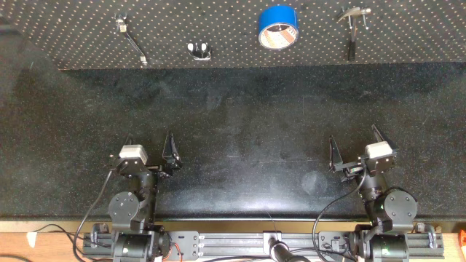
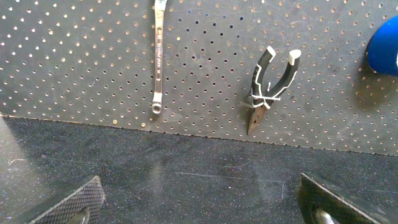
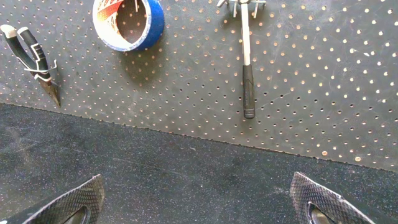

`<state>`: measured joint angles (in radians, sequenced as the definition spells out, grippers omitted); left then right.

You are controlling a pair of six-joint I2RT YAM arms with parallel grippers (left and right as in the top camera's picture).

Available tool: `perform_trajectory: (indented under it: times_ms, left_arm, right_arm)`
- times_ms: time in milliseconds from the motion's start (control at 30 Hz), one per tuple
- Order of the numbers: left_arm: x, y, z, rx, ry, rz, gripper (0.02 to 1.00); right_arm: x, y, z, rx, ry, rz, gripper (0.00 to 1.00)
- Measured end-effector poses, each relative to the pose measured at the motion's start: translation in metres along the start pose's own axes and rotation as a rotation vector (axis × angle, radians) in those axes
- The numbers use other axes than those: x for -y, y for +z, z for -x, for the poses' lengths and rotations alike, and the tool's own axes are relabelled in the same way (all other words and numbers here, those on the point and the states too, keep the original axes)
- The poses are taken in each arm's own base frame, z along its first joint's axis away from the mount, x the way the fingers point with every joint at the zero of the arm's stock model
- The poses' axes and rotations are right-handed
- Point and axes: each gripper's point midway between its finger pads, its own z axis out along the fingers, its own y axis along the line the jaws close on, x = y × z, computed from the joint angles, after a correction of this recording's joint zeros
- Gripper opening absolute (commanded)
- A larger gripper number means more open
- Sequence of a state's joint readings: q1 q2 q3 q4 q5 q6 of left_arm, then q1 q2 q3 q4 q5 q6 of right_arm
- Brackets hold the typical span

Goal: Place Tools Onto Pegboard

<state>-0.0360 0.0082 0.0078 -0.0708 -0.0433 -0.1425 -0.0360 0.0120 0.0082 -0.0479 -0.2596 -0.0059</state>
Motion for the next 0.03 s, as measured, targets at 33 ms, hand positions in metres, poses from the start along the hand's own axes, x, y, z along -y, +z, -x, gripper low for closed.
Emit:
perform_trajectory:
  times_ms: [33]
  left_arm:
    - [0.0, 0.0, 0.0, 0.0, 0.0, 0.0, 0.996]
  right_arm:
    - [0.0, 0.0, 0.0, 0.0, 0.0, 0.0, 0.976]
